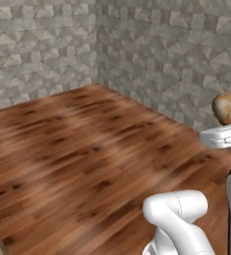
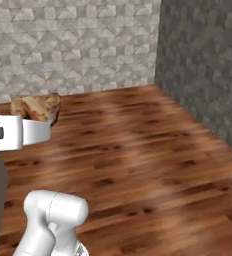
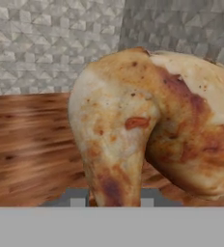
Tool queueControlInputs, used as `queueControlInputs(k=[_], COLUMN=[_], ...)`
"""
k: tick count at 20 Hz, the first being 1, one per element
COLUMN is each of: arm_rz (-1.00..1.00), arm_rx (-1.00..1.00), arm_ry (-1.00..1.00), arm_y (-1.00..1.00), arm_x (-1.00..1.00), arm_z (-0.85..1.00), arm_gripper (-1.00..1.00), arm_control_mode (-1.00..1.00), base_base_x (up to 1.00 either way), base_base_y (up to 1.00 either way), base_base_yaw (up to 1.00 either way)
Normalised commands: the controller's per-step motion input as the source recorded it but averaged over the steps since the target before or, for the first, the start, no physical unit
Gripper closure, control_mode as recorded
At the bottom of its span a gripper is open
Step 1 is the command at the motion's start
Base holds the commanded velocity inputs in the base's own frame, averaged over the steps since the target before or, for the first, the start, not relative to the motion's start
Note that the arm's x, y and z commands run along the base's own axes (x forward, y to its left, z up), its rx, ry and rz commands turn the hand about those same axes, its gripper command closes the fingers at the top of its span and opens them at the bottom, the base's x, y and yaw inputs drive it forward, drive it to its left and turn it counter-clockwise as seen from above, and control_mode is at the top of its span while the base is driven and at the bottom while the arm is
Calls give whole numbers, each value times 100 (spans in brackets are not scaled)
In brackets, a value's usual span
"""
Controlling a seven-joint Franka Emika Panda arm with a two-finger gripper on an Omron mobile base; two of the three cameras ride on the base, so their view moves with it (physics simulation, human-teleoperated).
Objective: Gather the avocado and eggplant from the fridge and place them on a tray on the dining counter. Then gather the steak and chicken drumstick from the fridge and place them on the other tray.
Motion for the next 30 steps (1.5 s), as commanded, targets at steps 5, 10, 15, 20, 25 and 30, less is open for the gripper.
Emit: queueControlInputs(k=[5,10,15,20,25,30], arm_rz=[0,0,0,0,0,0], arm_rx=[0,0,0,0,0,0], arm_ry=[0,0,0,0,0,0], arm_y=[0,0,0,0,0,0], arm_x=[0,0,0,0,0,0], arm_z=[0,0,0,0,0,0], arm_gripper=[100,100,100,100,100,100], arm_control_mode=[100,100,100,100,100,100], base_base_x=[97,92,89,80,70,72], base_base_y=[-13,-13,-12,-24,-36,-42], base_base_yaw=[45,47,48,44,43,42])
